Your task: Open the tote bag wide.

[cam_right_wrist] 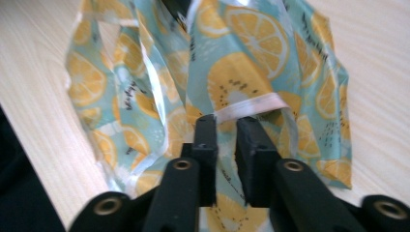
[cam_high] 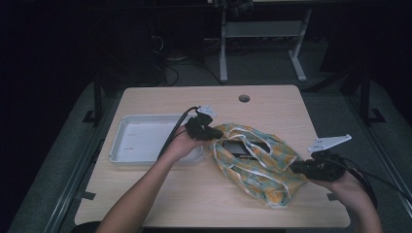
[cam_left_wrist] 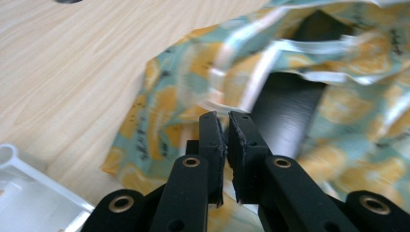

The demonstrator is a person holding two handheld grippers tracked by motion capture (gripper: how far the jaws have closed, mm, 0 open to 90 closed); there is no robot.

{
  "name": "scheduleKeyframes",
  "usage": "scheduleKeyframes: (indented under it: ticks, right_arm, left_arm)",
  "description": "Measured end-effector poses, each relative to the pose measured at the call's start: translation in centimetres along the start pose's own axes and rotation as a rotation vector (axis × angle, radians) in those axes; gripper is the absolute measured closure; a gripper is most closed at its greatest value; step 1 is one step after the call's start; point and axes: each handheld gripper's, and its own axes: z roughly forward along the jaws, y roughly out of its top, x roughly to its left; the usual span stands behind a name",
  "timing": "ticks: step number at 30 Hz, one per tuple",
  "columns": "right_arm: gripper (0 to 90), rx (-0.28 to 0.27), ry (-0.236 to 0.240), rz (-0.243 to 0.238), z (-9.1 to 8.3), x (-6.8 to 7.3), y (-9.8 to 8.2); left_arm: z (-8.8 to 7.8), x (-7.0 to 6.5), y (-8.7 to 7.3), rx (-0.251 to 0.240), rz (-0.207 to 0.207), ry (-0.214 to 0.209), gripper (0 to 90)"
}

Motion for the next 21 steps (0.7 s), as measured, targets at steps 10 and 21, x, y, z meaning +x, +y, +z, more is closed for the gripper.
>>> scheduleKeyframes:
  ticks: [10,21]
  right_arm:
    - [49.8,-0.066,-0.037,-0.022,-2.1,0.3,0.6]
    - [45.5,-0.015,-0.070,-0.092,1.5,0.7,2.6]
  left_arm:
    - [-1.3,-1.9,-1.5,-0.003,0.026,-0.044,87.9]
    - [-1.2,-3.0,-2.5,0.006,0.050,-0.074,89.5]
